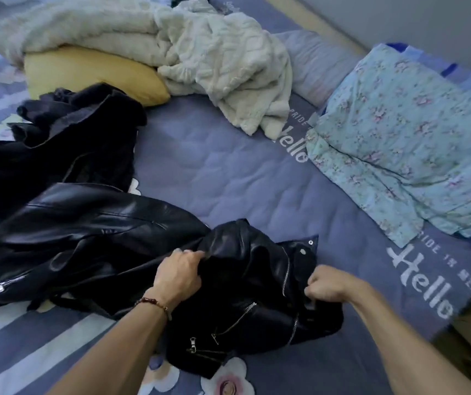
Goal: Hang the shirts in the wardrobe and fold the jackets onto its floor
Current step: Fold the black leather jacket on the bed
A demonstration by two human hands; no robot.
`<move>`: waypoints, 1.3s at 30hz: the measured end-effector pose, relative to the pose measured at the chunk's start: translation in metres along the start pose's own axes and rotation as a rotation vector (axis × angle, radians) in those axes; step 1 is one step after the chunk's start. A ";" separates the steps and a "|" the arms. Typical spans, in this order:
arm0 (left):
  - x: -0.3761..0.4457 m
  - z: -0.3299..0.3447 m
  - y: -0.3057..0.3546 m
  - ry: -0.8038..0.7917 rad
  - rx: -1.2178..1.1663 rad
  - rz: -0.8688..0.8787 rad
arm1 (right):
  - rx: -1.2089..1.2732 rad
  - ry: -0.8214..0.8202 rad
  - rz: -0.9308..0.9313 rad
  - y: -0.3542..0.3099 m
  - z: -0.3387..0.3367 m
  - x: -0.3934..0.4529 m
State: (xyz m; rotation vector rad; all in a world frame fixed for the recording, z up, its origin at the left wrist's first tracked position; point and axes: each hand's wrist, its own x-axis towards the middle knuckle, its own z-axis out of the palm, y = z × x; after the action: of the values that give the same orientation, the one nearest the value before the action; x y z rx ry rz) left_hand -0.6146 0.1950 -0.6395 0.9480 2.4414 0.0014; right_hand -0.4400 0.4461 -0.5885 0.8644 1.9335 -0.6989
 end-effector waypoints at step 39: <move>-0.117 -0.131 0.077 0.025 -1.431 -0.311 | 0.937 0.202 -0.574 -0.059 0.014 -0.151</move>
State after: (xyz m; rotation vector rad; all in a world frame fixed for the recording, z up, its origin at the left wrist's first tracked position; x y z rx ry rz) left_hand -0.5539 0.2034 -0.4578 -0.0921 1.8176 1.3997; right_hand -0.4243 0.3559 -0.4542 0.9207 2.0257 -2.0228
